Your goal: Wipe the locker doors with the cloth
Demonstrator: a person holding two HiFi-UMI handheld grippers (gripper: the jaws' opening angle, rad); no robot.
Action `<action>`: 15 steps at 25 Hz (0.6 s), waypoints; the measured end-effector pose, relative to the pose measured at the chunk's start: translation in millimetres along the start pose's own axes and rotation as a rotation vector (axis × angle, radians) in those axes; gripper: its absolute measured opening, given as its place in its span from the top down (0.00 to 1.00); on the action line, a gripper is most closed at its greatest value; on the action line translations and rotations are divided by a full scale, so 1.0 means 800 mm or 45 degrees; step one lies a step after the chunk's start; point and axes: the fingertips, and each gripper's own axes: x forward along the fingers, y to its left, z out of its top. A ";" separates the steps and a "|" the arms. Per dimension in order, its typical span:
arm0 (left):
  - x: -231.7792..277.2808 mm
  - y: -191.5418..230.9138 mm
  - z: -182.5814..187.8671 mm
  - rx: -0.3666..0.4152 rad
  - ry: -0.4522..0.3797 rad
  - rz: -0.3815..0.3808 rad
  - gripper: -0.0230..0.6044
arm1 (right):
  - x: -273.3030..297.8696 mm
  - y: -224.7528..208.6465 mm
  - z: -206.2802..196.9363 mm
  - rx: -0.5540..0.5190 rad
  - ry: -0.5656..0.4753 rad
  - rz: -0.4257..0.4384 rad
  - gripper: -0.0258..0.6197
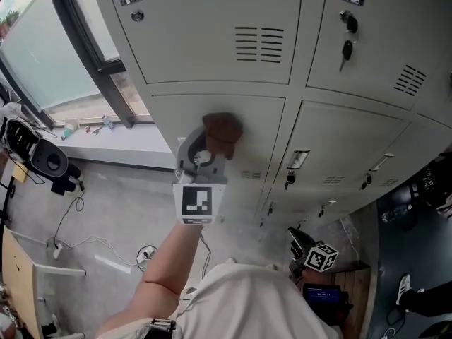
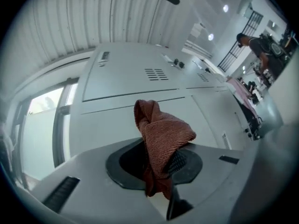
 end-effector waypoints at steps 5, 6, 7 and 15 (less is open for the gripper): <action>-0.043 0.136 -0.018 -0.047 0.031 0.350 0.83 | 0.012 0.006 -0.004 -0.006 0.021 0.016 0.93; -0.050 0.160 -0.016 -0.054 0.032 0.436 0.83 | 0.014 0.007 -0.006 -0.005 0.026 0.020 0.93; -0.055 0.179 -0.010 -0.047 0.030 0.504 0.83 | 0.016 0.008 -0.009 -0.004 0.031 0.023 0.93; -0.020 0.106 0.051 0.286 -0.064 0.467 0.83 | 0.030 0.021 -0.017 -0.005 0.045 0.052 0.93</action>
